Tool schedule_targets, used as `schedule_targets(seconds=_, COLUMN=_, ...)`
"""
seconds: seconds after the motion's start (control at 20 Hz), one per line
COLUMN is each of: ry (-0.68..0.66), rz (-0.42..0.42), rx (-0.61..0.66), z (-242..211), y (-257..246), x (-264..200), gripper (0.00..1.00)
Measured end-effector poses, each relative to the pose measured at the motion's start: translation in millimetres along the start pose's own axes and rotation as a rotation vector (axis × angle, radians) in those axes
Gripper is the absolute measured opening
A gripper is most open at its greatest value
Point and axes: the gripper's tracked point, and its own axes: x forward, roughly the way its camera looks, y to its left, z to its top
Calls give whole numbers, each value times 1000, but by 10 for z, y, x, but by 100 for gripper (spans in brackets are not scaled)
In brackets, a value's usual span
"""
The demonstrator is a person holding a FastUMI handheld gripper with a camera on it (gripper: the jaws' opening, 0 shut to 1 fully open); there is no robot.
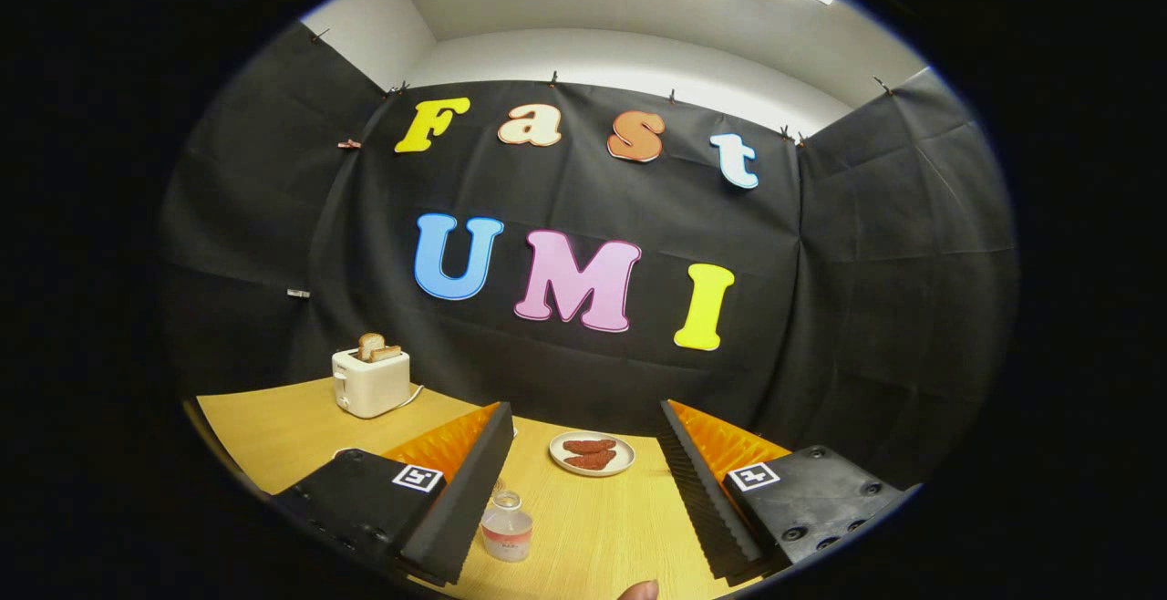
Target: Take the bottle from table, then pour the juice into the cup, finally place the bottle on the coaster
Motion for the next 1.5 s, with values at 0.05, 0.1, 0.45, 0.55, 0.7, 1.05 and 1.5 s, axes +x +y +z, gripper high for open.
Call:
schedule_targets(seconds=0.05, ry=-13, rz=10, rx=1, z=-14, y=37, x=9, gripper=97)
schedule_targets(seconds=0.1, ry=-24, rz=20, rx=8, z=-52, y=75, x=8, gripper=97)
schedule_targets(seconds=0.45, ry=6, rz=90, rx=84, z=-766, y=448, x=47, gripper=97)
schedule_targets(seconds=0.55, ry=42, rz=95, rx=89, z=-1069, y=535, x=89, gripper=97)
schedule_targets(seconds=0.7, ry=89, rz=101, rx=93, z=-1504, y=648, x=175, gripper=97)
schedule_targets(seconds=1.05, ry=170, rz=79, rx=143, z=-2268, y=775, x=330, gripper=97)
schedule_targets(seconds=1.5, ry=215, rz=74, rx=109, z=-2609, y=914, x=522, gripper=96)
